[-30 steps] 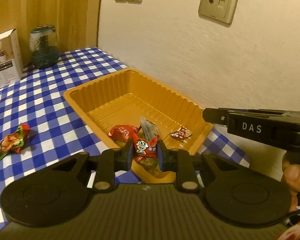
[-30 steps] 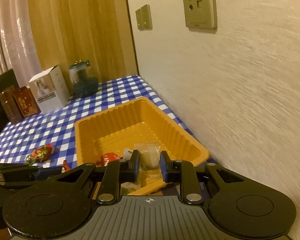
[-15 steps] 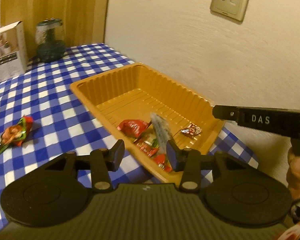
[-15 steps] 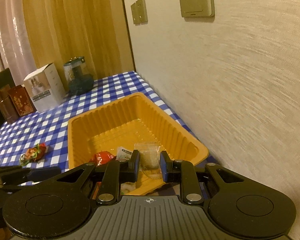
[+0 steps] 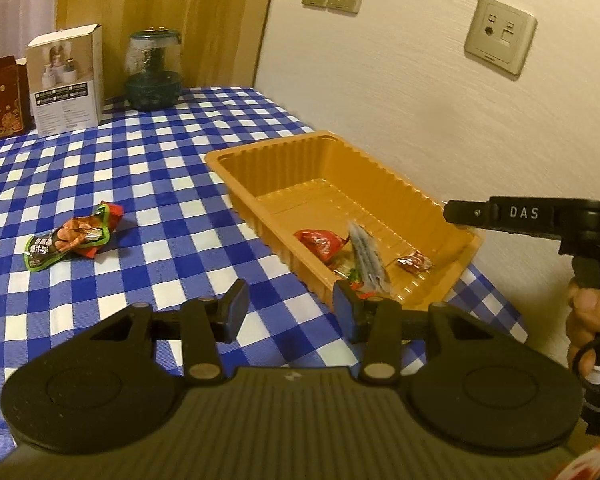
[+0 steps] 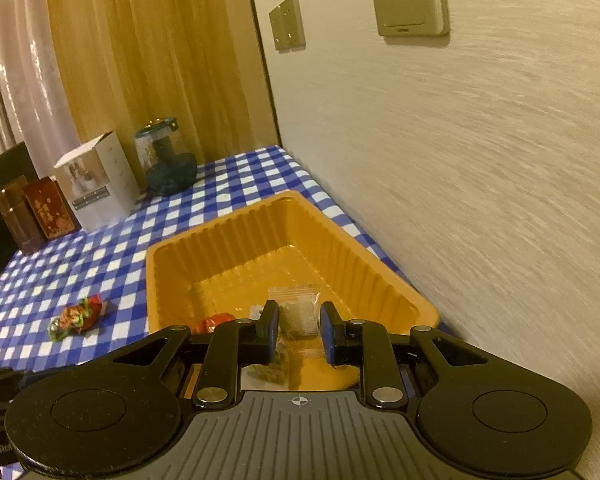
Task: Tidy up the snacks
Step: 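Lower both snacks into the orange tray and open both tools, then withdraw both tools from the tray toward the remaining snacks on the cloth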
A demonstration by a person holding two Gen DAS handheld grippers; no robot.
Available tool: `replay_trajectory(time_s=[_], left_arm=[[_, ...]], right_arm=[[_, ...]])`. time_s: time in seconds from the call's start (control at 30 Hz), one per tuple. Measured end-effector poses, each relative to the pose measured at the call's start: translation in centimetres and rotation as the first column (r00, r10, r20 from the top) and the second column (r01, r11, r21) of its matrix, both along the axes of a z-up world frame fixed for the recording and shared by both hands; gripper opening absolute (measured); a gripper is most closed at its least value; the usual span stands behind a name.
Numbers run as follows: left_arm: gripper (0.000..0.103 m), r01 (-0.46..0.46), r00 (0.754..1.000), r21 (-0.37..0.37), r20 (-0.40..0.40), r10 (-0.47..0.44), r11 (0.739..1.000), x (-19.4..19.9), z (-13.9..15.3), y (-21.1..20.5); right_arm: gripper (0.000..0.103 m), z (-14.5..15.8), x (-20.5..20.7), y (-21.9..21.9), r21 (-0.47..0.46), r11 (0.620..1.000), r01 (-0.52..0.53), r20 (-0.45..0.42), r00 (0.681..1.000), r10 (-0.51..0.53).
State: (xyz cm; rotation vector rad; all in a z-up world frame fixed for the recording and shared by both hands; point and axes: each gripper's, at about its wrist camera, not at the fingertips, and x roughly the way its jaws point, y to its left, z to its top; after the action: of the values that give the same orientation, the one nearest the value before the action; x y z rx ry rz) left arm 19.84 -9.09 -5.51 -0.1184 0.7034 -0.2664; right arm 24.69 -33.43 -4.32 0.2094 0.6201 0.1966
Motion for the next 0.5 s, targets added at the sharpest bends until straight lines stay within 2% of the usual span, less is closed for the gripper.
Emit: replay_trajectory(time_s=[0.07,0.1,0.13,0.17,0.33,0.5], left_arm=[[0.045,-0.009,1.0,-0.002,-0.002,0.009,1.0,-0.1,-0.1,0.2],[0.047,-0.012,1.0,-0.001,-0.001,0.012,1.0,-0.2,0.0,0.4],[0.048,-0.016,1.0,0.0,0.0,0.016,1.0,-0.3,0.0,0.6],[0.048,-0.02,1.0,-0.001,-0.001,0.02,1.0,-0.5,0.0,0.8],[0.054,-0.052,0.999,-0.019,-0.017,0.052,0.998,-1.9,0.1,1.9],[0.06,-0.075,0.997,-0.028,-0.026,0.075,0.997,-3.9,0.7,2.8]], right_arm=[[0.026,-0.1,0.3,0.0,0.015,1.0,0.002,-0.004,1.0,-0.002],[0.04,-0.1,0.2,-0.1,0.014,1.0,0.016,0.004,1.0,-0.016],[0.059,-0.1,-0.1,-0.3,0.021,0.999,0.028,0.01,1.0,-0.028],[0.066,-0.1,-0.4,-0.5,0.033,0.999,0.04,0.013,0.999,-0.04],[0.068,-0.1,-2.4,-1.3,0.053,0.995,0.084,-0.02,0.996,-0.083],[0.068,0.5,-5.0,-0.8,0.071,0.994,0.083,-0.041,0.996,-0.08]])
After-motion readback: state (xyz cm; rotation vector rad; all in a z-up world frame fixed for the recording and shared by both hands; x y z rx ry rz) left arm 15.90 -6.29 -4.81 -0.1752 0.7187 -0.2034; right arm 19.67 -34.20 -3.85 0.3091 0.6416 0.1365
